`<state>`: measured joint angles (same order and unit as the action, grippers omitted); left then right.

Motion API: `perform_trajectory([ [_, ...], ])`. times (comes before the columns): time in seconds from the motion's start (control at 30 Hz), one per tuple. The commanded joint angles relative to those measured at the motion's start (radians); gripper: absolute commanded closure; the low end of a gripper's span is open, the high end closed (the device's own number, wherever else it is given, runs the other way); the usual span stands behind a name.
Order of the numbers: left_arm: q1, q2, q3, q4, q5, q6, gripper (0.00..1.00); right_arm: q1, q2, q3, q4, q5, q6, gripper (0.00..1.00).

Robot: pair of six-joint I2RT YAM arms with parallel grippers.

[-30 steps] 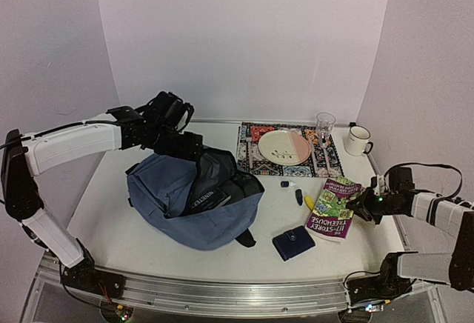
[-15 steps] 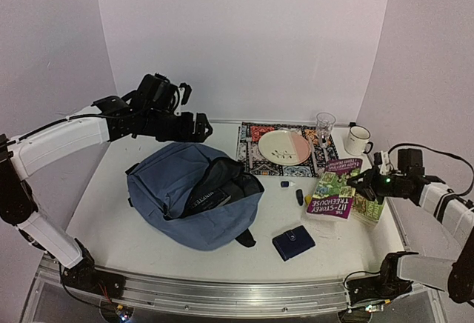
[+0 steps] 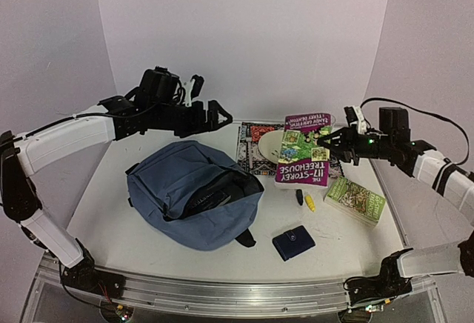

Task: Pack the student bag
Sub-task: Pass from the right arm to the left

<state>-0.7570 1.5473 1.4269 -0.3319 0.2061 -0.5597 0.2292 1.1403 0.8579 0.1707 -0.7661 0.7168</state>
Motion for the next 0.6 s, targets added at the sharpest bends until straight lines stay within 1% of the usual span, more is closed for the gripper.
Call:
perform_trajectory([
  [0.0,0.005,0.018,0.019,0.176,0.124,-0.086,0.0,0.072,0.057,0.145,0.204,-0.092,0.072,1.0],
  [0.1,0.005,0.023,0.008,0.236,0.148,-0.127,0.01,0.11,0.105,0.198,0.258,-0.111,0.095,1.0],
  [0.3,0.006,0.041,-0.036,0.401,0.259,-0.249,0.01,0.174,0.181,0.295,0.297,-0.112,0.103,1.0],
  [0.57,0.005,0.047,-0.081,0.489,0.307,-0.322,0.0,0.205,0.23,0.337,0.402,-0.146,0.158,1.0],
])
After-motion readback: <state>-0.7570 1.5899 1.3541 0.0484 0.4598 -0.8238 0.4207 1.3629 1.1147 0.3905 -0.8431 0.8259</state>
